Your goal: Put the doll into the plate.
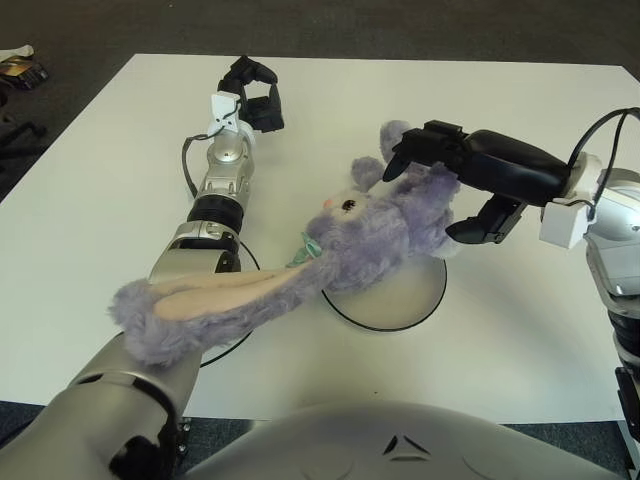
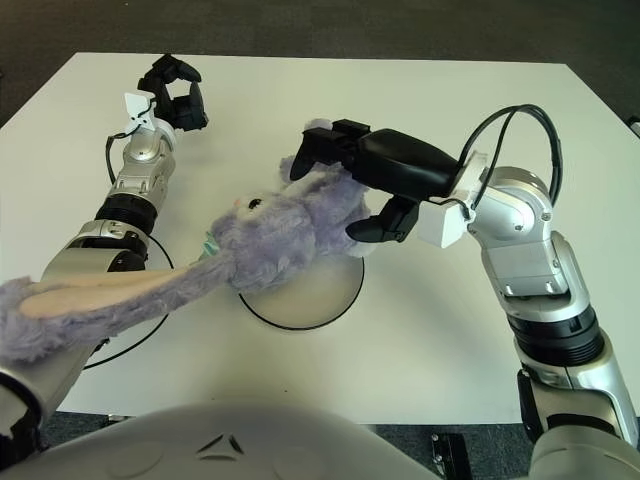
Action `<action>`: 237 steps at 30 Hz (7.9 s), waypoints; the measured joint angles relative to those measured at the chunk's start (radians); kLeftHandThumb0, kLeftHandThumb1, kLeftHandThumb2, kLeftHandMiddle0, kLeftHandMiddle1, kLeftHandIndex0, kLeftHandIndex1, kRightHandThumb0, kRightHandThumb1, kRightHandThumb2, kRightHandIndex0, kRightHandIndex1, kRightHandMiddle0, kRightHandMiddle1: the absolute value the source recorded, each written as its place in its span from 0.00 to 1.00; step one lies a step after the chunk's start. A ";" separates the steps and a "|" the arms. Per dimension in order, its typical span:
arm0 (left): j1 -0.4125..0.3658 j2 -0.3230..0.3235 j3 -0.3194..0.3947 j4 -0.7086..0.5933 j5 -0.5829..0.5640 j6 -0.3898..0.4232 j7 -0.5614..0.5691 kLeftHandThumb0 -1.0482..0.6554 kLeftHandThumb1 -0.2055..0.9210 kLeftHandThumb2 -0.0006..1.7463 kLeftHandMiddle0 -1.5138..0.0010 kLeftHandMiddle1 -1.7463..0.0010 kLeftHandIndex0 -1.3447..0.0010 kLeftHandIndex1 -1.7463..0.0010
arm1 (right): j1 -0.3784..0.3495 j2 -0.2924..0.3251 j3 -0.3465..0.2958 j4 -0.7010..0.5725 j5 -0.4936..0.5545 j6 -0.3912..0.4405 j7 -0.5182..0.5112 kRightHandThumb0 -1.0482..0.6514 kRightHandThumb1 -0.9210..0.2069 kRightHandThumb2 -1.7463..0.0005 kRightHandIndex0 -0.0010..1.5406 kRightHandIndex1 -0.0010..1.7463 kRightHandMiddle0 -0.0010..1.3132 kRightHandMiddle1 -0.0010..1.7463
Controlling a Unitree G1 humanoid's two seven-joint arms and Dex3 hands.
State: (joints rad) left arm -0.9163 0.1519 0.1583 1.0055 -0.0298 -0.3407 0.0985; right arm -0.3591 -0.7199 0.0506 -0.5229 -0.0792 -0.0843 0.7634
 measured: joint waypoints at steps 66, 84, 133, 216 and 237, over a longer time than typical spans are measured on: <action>0.195 -0.015 -0.018 -0.405 -0.078 0.037 -0.248 0.33 0.44 0.77 0.09 0.00 0.53 0.00 | -0.058 0.112 -0.049 0.182 -0.227 0.229 -0.320 0.60 0.71 0.15 0.00 0.52 0.01 0.80; 0.276 0.026 -0.009 -0.565 -0.112 0.173 -0.286 0.33 0.44 0.77 0.10 0.00 0.53 0.00 | -0.090 0.101 -0.040 0.174 -0.287 0.310 -0.323 0.48 0.63 0.22 0.00 0.58 0.00 0.77; 0.161 0.503 0.043 -0.288 0.049 -0.017 -0.324 0.35 0.53 0.70 0.12 0.00 0.59 0.00 | -0.094 0.132 -0.061 0.210 -0.208 0.377 -0.343 0.70 0.71 0.11 0.00 0.41 0.00 0.80; 0.212 -0.002 -0.006 -0.466 -0.116 0.247 -0.255 0.32 0.41 0.80 0.07 0.00 0.50 0.00 | -0.086 0.488 -0.258 0.609 0.069 0.221 -0.755 0.61 0.30 0.49 0.34 0.81 0.25 1.00; 0.307 -0.064 0.011 -0.452 -0.116 0.165 -0.177 0.31 0.39 0.82 0.08 0.00 0.49 0.00 | -0.091 0.525 -0.331 0.803 0.172 0.043 -0.792 0.61 0.47 0.33 0.38 0.88 0.32 1.00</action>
State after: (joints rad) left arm -0.6093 0.0874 0.1693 0.5539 -0.1455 -0.1757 -0.0785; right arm -0.4505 -0.1950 -0.2804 0.2800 0.0928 -0.0412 -0.0287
